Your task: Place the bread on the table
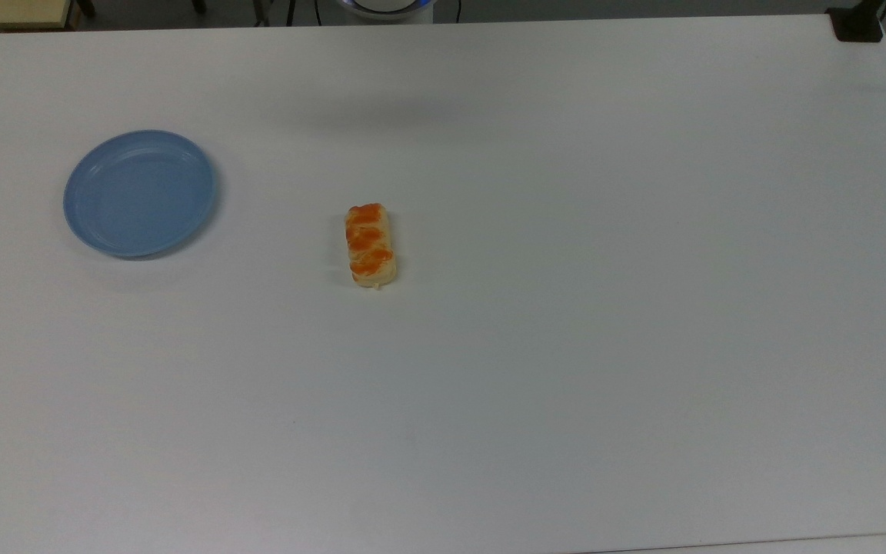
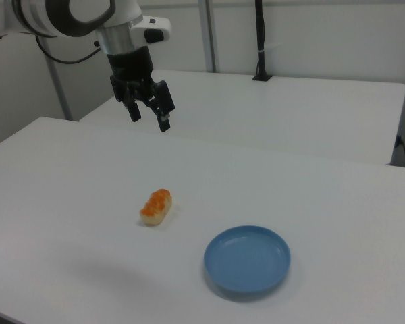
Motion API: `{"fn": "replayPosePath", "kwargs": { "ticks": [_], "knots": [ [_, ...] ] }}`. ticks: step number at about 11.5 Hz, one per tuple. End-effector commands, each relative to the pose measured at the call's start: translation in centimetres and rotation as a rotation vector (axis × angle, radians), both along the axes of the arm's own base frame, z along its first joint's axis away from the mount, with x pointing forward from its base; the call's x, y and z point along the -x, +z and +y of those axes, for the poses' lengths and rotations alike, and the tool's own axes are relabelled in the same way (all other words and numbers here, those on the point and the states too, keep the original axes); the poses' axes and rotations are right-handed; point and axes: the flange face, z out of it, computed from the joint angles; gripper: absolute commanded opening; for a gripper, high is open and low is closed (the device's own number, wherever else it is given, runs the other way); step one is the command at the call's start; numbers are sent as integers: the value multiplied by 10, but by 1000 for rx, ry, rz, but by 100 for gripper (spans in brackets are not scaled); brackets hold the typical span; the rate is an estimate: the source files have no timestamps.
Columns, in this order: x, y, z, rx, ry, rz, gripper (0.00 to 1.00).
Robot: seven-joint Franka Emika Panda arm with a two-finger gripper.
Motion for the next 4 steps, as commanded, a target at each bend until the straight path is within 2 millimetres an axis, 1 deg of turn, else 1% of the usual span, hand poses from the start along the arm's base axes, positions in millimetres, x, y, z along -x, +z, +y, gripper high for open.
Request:
{"fn": "replayPosePath", "kwargs": {
  "ticks": [1, 4],
  "knots": [
    [-3, -3, 7, -3, 69, 10, 100],
    [-4, -5, 6, -15, 81, 11, 100]
  ]
}}
